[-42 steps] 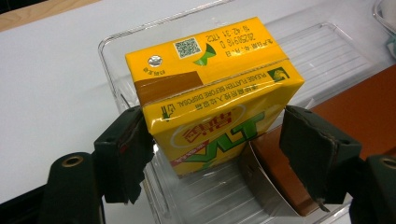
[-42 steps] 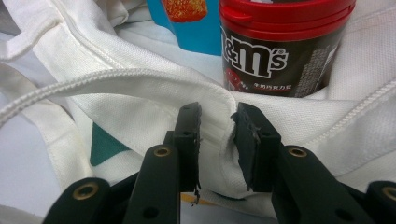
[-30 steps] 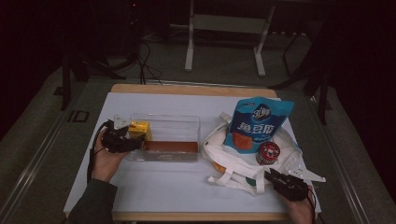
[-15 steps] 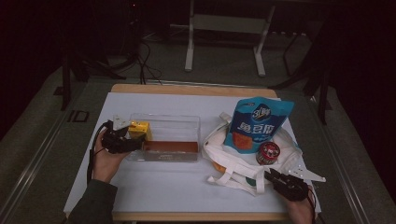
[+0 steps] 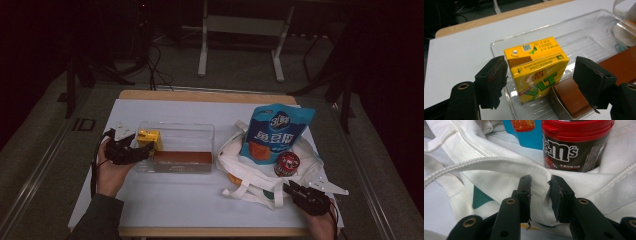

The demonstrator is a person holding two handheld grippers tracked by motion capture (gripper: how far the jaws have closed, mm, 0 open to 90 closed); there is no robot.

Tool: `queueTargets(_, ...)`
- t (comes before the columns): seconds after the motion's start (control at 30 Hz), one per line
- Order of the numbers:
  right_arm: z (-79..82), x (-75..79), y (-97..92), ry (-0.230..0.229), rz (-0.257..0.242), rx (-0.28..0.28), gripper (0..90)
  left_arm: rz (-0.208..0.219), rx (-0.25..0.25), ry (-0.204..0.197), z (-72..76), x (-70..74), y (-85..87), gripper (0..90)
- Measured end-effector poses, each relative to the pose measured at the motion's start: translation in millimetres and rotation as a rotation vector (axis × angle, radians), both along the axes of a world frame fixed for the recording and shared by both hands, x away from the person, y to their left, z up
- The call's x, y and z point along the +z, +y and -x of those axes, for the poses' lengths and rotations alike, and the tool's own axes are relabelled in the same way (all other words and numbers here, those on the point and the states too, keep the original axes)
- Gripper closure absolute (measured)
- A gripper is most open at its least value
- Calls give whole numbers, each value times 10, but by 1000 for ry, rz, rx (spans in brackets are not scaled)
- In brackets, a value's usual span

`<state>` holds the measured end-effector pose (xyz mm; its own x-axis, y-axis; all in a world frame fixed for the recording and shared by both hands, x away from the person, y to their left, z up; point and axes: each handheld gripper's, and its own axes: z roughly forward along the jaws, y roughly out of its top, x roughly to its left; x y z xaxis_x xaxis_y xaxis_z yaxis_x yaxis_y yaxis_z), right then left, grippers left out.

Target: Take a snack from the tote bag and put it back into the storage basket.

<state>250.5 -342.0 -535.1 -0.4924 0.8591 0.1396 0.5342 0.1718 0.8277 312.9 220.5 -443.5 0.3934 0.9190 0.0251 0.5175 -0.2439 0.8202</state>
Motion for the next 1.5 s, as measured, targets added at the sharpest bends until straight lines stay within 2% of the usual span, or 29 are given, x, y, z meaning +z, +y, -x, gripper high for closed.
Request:
queueTargets(0.2,-1,0,2,-1,1,0,702,34,-23,-27,48,76,-15,268)
queueTargets(0.43,-1,0,-1,0,-1,0,702,35,-35,-34,93,123,-23,267)
queueTargets(0.7,0,0,0,0,0,0,702,29,-69,-50,159,179,-67,266)
queueTargets(0.9,-1,0,-1,0,-1,0,702,48,-101,-64,213,227,-105,234)
queueTargets(1.17,0,0,1,0,-1,-1,702,58,-148,-77,265,254,-203,222)
queueTargets(1.23,0,0,2,-1,0,0,702,79,-162,-82,275,260,-219,222)
queueTargets(1.5,0,0,1,-1,0,0,701,99,-180,-79,291,241,-296,261)
